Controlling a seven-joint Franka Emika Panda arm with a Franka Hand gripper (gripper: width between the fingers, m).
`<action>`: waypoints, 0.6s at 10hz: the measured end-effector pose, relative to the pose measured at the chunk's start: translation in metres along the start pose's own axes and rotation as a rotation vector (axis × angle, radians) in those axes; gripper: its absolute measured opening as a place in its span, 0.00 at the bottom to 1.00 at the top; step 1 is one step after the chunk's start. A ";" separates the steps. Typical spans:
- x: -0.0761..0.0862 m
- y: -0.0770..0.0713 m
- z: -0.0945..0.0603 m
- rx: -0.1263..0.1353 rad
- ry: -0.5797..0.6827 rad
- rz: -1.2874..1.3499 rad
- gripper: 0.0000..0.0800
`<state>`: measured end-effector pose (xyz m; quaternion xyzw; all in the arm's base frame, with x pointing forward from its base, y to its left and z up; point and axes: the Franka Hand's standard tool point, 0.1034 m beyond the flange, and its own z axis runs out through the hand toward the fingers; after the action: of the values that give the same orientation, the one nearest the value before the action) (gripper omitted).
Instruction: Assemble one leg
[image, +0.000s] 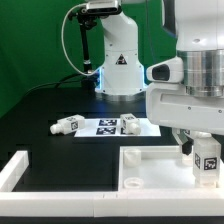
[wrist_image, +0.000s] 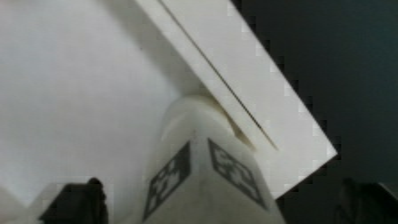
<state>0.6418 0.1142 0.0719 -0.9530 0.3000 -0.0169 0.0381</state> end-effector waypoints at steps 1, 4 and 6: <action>0.003 0.001 -0.001 -0.001 0.010 -0.149 0.81; 0.008 -0.001 0.001 0.004 0.033 -0.400 0.81; 0.008 0.000 0.001 0.004 0.033 -0.323 0.70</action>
Offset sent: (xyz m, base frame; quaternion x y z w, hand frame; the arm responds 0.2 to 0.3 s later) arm 0.0000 0.0000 0.0000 0.0000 0.0000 0.0650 0.9979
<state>0.6488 0.1099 0.0710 -0.9884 0.1433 -0.0389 0.0320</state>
